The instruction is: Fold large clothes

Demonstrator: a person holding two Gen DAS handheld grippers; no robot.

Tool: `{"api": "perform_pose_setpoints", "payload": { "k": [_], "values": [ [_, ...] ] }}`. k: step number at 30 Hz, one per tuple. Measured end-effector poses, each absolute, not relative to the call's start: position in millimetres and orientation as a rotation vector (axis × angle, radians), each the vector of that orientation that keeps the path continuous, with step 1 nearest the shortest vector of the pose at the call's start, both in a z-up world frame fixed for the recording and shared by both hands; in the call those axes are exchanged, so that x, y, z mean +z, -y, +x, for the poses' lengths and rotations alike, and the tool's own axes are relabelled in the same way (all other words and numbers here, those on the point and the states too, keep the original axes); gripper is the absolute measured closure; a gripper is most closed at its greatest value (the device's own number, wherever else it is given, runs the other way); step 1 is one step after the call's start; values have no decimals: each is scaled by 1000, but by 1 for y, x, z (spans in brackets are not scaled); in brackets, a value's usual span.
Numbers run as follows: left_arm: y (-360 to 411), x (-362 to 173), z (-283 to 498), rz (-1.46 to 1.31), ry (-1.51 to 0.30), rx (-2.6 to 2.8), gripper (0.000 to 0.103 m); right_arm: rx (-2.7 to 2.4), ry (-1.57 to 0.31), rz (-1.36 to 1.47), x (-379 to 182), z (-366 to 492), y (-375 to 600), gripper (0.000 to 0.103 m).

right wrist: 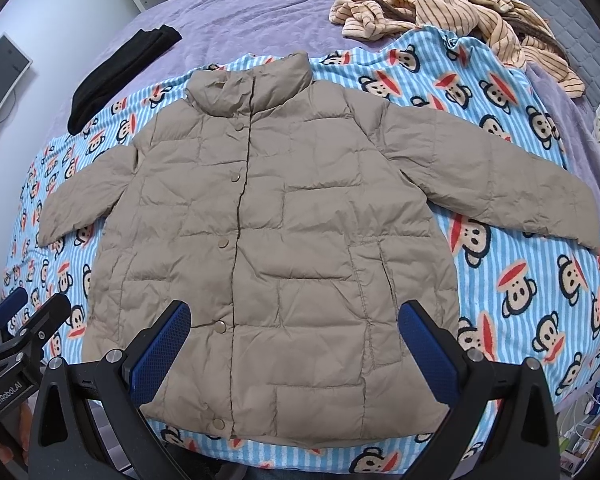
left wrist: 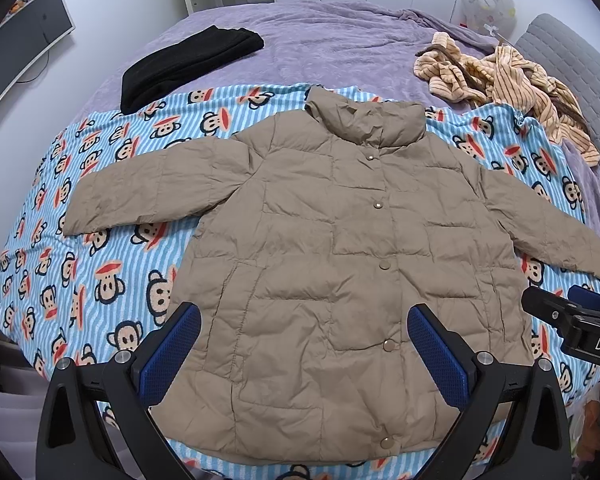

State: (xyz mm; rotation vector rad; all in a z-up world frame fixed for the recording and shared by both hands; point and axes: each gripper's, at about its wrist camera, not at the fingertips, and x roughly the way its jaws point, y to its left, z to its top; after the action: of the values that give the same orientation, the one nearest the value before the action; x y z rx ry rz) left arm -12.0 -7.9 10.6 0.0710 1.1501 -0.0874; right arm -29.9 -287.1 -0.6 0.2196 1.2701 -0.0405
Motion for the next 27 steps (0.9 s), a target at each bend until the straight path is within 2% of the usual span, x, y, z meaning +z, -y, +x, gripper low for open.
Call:
{"api": "perform_pose_setpoints", "payload": {
  "k": [27],
  "values": [
    [0, -6, 8, 41, -1198, -81, 0, -47, -1294, 200, -12, -17, 280, 0]
  ]
}}
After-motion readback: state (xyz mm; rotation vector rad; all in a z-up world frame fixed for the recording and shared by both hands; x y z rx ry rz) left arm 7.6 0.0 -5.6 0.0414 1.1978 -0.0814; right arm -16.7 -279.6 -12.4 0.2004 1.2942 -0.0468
